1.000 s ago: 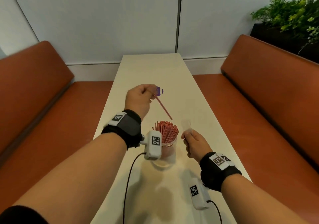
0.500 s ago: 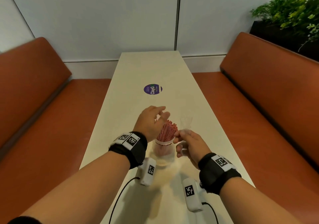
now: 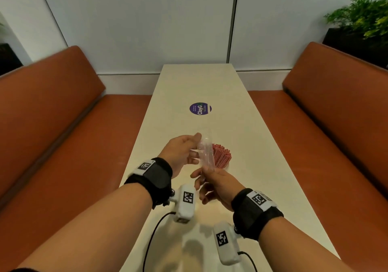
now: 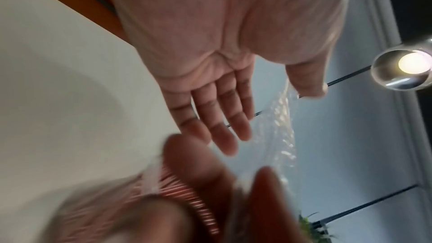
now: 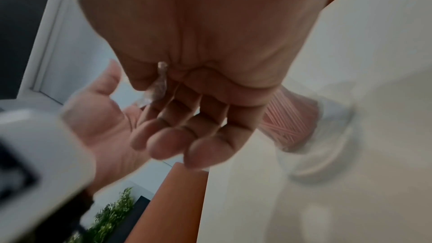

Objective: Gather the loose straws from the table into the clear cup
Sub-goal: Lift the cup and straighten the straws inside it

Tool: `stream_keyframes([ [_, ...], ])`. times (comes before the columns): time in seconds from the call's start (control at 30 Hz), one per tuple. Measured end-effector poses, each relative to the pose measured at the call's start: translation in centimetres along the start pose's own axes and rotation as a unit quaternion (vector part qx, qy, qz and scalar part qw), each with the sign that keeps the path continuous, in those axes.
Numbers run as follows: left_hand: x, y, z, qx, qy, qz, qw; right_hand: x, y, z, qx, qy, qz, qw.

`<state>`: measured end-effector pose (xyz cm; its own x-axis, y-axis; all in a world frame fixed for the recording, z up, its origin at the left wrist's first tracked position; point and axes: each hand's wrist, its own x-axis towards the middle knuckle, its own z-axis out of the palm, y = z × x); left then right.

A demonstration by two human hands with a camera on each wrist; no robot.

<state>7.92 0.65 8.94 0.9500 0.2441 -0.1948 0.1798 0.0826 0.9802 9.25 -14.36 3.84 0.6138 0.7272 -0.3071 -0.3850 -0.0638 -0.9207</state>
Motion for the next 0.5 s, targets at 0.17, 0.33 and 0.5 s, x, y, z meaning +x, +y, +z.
stream_keyframes([
  [0.17,0.8,-3.9,-2.7,0.052,0.037,-0.034,0.997,0.2,0.6,-1.1,-0.245,0.101,0.006,0.964],
  [0.33,3.0,-8.1,-3.8,0.195,0.056,-0.117,0.972,1.0,2.1,-6.0,-0.232,0.414,-0.074,0.877],
  [0.5,3.9,-11.1,-2.5,0.357,0.055,-0.142,0.921,4.1,3.6,-6.6,-0.271,0.294,-0.036,0.916],
])
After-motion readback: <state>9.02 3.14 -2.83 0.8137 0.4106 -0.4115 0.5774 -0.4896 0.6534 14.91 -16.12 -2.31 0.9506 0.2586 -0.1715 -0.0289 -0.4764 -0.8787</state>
